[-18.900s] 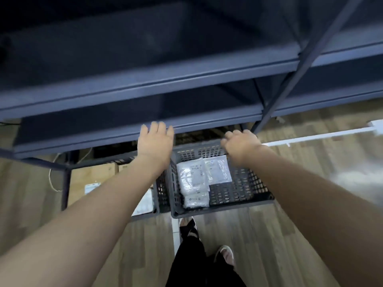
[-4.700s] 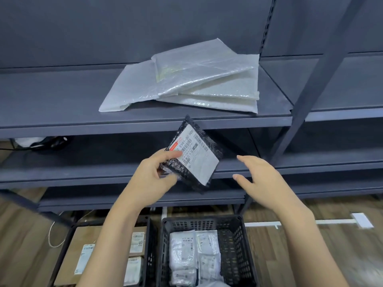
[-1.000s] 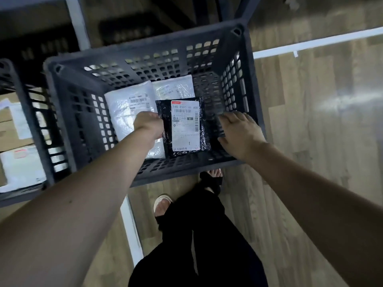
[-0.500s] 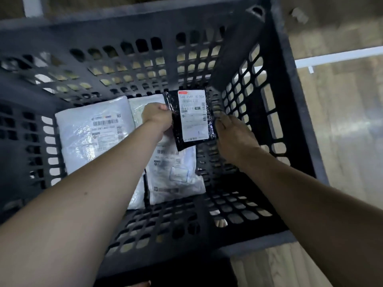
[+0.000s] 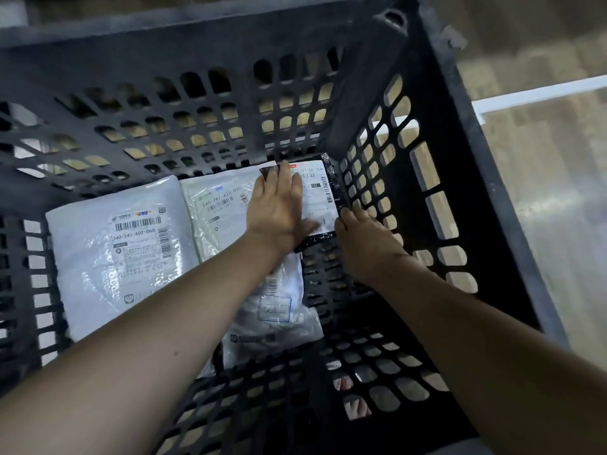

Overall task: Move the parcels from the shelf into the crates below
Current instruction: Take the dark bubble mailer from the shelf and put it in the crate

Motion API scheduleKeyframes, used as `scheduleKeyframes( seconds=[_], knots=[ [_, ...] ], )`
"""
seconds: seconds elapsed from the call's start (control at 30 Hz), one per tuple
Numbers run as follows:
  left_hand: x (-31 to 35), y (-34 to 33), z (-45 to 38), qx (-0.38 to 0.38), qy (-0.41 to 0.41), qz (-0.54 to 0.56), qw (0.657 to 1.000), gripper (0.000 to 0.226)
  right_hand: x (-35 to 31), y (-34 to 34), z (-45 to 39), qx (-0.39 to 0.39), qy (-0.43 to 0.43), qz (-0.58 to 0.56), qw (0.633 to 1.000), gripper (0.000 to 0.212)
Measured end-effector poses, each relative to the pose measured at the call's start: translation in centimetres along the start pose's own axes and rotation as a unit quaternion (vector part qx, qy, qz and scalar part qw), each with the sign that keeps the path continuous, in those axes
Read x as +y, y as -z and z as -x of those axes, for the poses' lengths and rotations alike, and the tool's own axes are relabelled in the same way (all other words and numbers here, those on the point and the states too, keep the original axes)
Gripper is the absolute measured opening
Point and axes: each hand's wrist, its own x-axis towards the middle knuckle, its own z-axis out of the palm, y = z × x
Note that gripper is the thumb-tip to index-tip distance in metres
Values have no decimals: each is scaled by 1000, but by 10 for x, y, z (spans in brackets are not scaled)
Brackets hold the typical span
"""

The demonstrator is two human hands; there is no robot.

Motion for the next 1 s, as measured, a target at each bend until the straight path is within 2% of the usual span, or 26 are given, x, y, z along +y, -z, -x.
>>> scheduleKeyframes(
  seconds=[0.07, 0.13, 0.3, 0.37, 0.5, 0.7, 1.0],
  knots=[
    [4, -11, -4, -85, 0, -57, 995, 107, -1, -4, -1, -8, 3, -12, 1000, 58],
    [5, -20, -9, -124, 0, -81, 989, 117, -2, -9, -3, -22, 8, -19, 1000, 59],
    [-1, -28, -17, -97, -17, -83, 992, 119, -4, -17, -7, -32, -10, -37, 999, 69],
    [0, -20, -18, -109, -21, -101, 989, 119, -6, -16, -6, -36, -13, -45, 998, 72],
    [0, 0, -17, -135, -17, -125, 983, 102, -5, -15, -4, -60, -16, -57, 996, 75],
    [-18, -10, 16, -112, -88, -138, 980, 74, -7, -17, -6, -76, -12, -51, 996, 77],
    [-16, -2, -1, -164, -71, -133, 975, 76, -8, -14, -6, -63, -32, -67, 995, 71]
  ],
)
